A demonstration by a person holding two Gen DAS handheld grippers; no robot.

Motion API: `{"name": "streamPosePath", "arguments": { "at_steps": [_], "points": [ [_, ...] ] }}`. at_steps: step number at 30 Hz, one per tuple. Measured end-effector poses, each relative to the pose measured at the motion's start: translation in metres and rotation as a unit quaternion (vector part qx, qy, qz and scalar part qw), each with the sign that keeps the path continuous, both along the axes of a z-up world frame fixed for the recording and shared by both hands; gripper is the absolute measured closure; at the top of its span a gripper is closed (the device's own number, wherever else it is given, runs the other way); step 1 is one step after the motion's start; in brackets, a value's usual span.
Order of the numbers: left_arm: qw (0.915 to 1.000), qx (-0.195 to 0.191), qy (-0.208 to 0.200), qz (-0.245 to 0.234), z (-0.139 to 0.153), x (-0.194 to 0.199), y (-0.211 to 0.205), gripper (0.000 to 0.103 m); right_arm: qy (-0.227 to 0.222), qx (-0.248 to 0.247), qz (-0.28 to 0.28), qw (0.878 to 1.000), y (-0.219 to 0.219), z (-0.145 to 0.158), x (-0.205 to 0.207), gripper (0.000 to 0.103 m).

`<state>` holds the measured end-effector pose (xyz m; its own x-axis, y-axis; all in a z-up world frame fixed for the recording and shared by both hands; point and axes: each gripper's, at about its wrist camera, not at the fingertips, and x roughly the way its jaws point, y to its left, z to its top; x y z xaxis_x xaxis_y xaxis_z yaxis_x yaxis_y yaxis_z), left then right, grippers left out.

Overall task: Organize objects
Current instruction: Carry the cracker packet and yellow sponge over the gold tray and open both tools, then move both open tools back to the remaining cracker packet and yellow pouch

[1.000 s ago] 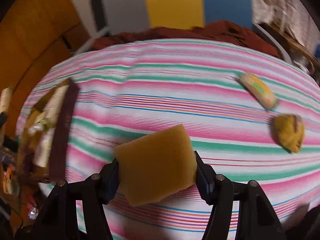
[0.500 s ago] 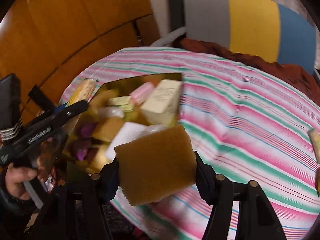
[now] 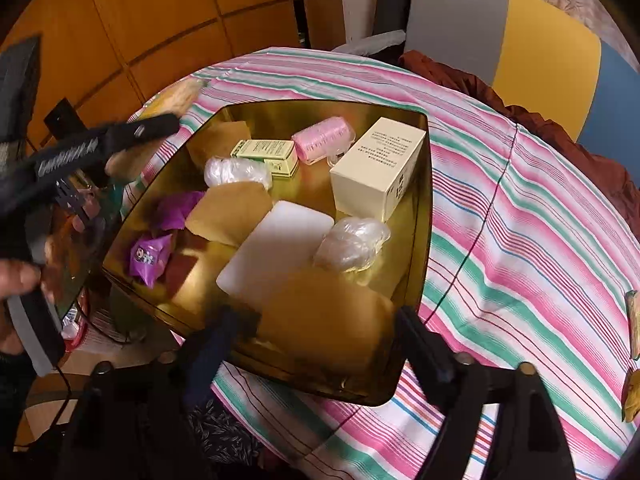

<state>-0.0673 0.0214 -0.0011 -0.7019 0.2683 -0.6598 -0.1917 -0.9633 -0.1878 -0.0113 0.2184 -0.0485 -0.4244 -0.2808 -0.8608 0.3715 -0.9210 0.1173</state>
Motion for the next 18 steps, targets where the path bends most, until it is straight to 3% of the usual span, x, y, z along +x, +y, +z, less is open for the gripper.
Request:
{"name": "streamPosePath", "arguments": {
  "at_steps": [2, 4, 5, 18],
  "points": [
    [1.0000, 0.000, 0.002, -0.007, 0.000, -0.010, 0.007, 0.055, 0.002, 0.001, 0.006, 1.000, -0.002, 0.000, 0.000, 0.016],
    [0.9999, 0.001, 0.001, -0.016, 0.001, -0.021, 0.014, 0.046, 0.006, 0.008, 0.004, 1.000, -0.004, -0.001, 0.000, 0.016],
    [0.9998, -0.001, 0.002, -0.018, 0.002, -0.026, 0.017, 0.037, 0.006, 0.007, 0.005, 1.000, -0.005, -0.001, 0.000, 0.016],
    [0.9993, -0.035, 0.014, 0.006, 0.000, 0.003, 0.014, 0.024, 0.036, -0.029, -0.032, 0.998, 0.005, 0.009, 0.008, 0.016]
  ]
}}
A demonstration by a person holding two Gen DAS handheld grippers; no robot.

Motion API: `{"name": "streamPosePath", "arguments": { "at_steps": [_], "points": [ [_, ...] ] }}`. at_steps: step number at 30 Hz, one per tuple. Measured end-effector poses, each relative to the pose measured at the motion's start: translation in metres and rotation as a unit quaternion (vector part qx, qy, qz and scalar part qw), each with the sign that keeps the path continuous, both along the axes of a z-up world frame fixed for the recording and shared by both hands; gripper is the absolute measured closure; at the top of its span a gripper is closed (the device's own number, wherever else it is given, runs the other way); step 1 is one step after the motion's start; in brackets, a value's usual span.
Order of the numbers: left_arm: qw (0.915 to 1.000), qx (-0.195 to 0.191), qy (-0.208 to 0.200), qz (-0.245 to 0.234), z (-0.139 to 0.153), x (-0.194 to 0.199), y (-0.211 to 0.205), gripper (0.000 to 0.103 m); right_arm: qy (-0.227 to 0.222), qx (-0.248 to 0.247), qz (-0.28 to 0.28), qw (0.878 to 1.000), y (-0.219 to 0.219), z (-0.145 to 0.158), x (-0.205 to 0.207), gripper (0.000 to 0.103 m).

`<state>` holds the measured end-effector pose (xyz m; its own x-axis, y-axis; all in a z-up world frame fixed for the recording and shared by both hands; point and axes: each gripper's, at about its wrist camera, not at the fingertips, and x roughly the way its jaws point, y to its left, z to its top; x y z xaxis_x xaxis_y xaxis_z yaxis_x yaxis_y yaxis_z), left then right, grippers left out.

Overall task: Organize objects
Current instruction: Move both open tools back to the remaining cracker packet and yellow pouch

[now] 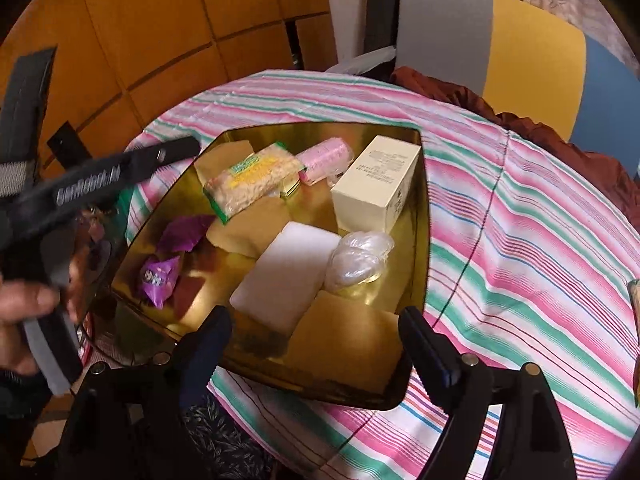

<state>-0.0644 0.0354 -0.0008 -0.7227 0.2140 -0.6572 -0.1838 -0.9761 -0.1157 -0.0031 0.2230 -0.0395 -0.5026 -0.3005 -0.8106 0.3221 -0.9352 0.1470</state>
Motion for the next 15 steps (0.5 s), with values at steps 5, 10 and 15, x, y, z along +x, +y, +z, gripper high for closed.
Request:
{"name": "streamPosePath", "arguments": {
  "at_steps": [5, 10, 15],
  "points": [
    [0.9999, -0.010, 0.008, -0.005, 0.004, 0.016, 0.006, 0.016, 0.012, -0.002, -0.019, 1.000, 0.006, 0.006, 0.003, 0.016],
    [0.9995, -0.018, 0.022, -0.011, 0.011, 0.027, 0.011, 0.010, 0.038, 0.024, -0.039, 0.998, 0.009, 0.011, 0.006, 0.016],
    [0.9993, -0.015, 0.025, -0.022, 0.015, 0.035, 0.018, 0.008, 0.065, 0.048, -0.067, 0.994, 0.017, 0.019, 0.007, 0.016]
  ]
}}
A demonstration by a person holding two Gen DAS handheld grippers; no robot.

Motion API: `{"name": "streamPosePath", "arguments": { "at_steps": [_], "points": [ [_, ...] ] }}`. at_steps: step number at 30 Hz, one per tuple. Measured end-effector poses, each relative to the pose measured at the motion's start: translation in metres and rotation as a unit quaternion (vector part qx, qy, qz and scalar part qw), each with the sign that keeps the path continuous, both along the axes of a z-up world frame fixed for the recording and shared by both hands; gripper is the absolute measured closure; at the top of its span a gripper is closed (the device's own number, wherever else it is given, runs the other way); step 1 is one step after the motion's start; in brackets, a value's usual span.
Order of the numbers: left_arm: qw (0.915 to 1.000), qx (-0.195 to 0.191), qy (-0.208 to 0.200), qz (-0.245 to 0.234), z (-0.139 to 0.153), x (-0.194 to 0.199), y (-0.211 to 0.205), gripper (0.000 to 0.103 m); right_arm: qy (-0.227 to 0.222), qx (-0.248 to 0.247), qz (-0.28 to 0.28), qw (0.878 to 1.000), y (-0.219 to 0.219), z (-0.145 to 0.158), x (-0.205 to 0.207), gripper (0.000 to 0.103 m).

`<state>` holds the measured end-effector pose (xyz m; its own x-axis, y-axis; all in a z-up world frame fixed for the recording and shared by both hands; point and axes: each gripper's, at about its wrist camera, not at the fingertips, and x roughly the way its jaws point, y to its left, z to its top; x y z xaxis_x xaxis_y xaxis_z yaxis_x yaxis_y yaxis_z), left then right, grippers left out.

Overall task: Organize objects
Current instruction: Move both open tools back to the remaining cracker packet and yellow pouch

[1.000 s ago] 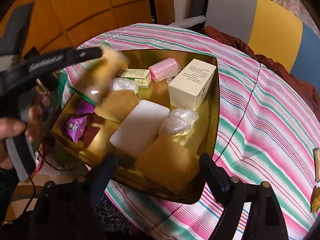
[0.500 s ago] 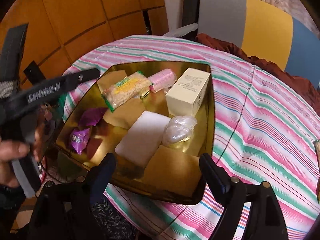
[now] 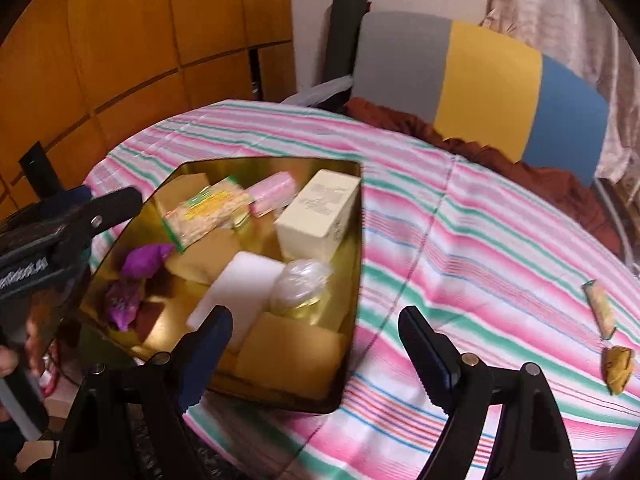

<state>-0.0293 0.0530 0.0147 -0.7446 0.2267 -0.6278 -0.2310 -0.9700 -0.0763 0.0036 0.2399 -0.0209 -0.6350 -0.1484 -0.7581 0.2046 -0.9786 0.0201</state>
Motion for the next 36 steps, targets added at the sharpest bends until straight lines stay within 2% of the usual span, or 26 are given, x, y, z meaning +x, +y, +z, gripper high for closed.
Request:
{"name": "streamPosePath", "arguments": {
  "at_steps": [5, 10, 20, 29, 33, 36],
  "points": [
    [0.9997, -0.009, 0.002, -0.022, 0.001, 0.007, 0.015, 0.007, 0.009, -0.001, -0.023, 1.000, 0.021, 0.006, -0.002, 0.016],
    [0.9985, -0.024, 0.012, -0.049, 0.006, 0.012, 0.035, 0.007, -0.001, -0.008, -0.054, 0.999, 0.054, 0.003, -0.003, 0.016],
    [0.9935, -0.040, 0.013, -0.106, 0.010, 0.016, 0.082, 0.005, -0.027, -0.005, -0.154, 0.988, 0.150, -0.006, 0.000, 0.016],
    [0.9849, -0.052, 0.017, -0.164, 0.014, 0.023, 0.129, 0.005, -0.023, -0.001, -0.253, 0.967, 0.244, 0.004, 0.009, 0.016],
    [0.9801, -0.059, 0.017, -0.189, 0.015, 0.023, 0.150, 0.004, -0.019, -0.009, -0.304, 0.952, 0.299, 0.008, 0.011, 0.016],
    [0.9767, -0.062, 0.012, -0.205, 0.013, 0.022, 0.168, 0.004, -0.015, -0.027, -0.353, 0.935, 0.340, 0.003, 0.016, 0.016]
  ]
}}
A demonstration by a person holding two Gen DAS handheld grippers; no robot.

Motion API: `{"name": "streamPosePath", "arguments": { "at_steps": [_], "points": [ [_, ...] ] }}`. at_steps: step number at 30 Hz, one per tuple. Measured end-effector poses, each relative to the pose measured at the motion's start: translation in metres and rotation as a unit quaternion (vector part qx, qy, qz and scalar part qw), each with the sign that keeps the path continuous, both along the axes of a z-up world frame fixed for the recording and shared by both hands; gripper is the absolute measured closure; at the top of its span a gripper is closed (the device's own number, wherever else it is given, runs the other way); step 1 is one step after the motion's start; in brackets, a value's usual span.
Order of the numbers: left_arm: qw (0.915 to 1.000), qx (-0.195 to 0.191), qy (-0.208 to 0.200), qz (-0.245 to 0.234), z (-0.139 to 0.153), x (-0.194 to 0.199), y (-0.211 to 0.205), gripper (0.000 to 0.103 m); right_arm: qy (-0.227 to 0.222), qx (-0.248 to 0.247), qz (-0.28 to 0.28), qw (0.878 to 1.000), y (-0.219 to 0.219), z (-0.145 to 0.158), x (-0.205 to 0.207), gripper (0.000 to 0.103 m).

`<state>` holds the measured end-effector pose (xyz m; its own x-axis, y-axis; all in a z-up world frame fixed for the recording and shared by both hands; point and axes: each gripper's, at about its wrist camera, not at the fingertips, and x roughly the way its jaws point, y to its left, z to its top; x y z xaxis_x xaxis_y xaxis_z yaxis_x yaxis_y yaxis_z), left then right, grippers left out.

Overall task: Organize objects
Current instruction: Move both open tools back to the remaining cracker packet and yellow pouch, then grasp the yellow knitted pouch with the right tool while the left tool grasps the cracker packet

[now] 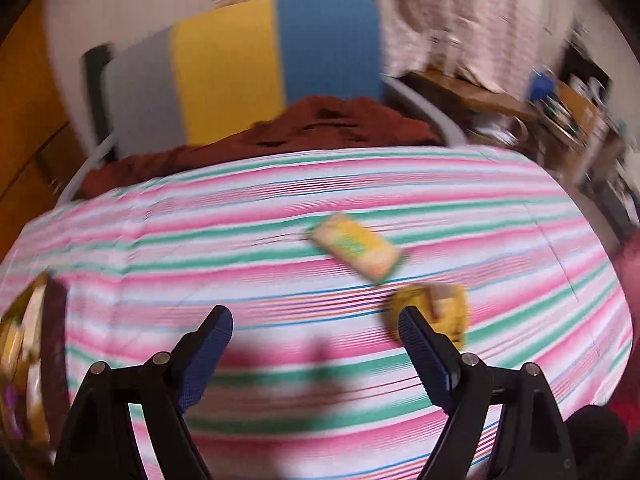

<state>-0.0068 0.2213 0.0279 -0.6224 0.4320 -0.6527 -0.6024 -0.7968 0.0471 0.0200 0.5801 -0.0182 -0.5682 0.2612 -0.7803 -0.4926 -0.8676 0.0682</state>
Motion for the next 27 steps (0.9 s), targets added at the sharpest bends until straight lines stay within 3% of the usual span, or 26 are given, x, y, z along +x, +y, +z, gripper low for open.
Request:
{"name": "streamPosePath", "arguments": {
  "at_steps": [4, 7, 12, 18, 21, 25, 26, 27],
  "points": [
    [0.9995, -0.004, -0.014, -0.028, -0.004, 0.001, 0.027, 0.004, 0.024, -0.058, -0.102, 0.993, 0.059, -0.015, 0.019, 0.016],
    [0.9985, -0.002, -0.027, -0.047, -0.008, 0.000, 0.046, 0.000, 0.050, -0.133, -0.165, 0.976, 0.091, -0.025, 0.041, 0.016],
    [0.9944, -0.001, -0.069, -0.081, -0.019, -0.002, 0.081, 0.000, 0.052, -0.180, -0.233, 0.954, 0.116, -0.038, 0.065, 0.016],
    [0.9888, -0.005, -0.096, -0.114, -0.032, -0.004, 0.116, 0.000, 0.002, -0.170, -0.218, 0.961, 0.112, -0.046, 0.051, 0.016],
    [0.9861, -0.011, -0.108, -0.126, -0.040, -0.007, 0.129, 0.000, -0.029, -0.133, -0.196, 0.971, 0.108, -0.040, 0.036, 0.016],
    [0.9810, -0.012, -0.140, -0.134, -0.053, -0.015, 0.143, 0.000, -0.120, -0.078, -0.133, 0.981, 0.109, -0.053, -0.003, 0.016],
    [0.9805, -0.012, -0.143, -0.134, -0.056, -0.016, 0.146, 0.000, -0.139, -0.077, -0.116, 0.980, 0.107, -0.061, -0.010, 0.018],
    [0.9793, -0.012, -0.149, -0.136, -0.058, -0.018, 0.150, 0.000, -0.142, -0.084, -0.109, 0.980, 0.106, -0.069, -0.012, 0.030]
  ]
}}
